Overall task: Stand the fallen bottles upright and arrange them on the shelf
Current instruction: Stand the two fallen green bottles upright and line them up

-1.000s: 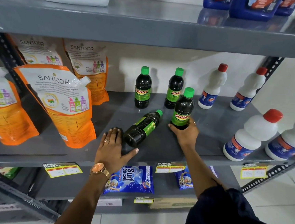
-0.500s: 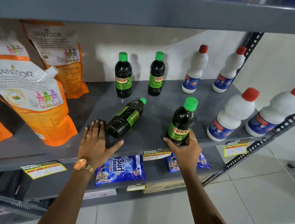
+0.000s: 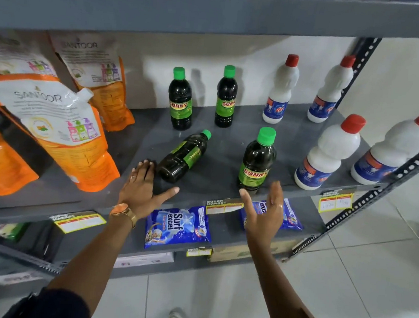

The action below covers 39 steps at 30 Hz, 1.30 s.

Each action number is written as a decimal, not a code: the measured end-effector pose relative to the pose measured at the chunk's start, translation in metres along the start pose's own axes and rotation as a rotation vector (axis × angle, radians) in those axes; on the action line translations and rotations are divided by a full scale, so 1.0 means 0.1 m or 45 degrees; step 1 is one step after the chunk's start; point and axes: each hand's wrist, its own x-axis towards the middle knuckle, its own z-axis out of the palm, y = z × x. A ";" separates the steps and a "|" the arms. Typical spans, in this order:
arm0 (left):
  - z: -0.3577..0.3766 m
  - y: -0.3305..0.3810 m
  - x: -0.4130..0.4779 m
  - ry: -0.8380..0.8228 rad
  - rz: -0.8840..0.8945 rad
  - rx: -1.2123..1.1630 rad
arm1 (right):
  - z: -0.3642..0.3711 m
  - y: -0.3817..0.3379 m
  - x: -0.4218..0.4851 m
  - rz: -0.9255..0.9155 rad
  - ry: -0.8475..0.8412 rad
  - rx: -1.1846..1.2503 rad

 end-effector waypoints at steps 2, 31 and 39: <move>-0.07 -0.12 -0.01 -0.115 0.049 -0.039 | 0.01 -0.10 -0.37 -0.106 -0.086 0.077; 0.06 -0.46 0.03 0.121 0.419 0.164 | 1.81 -0.59 0.42 -0.268 -0.229 0.004; 0.07 -0.46 0.03 0.152 0.412 0.154 | 1.77 -0.52 0.37 -0.185 -0.219 -0.140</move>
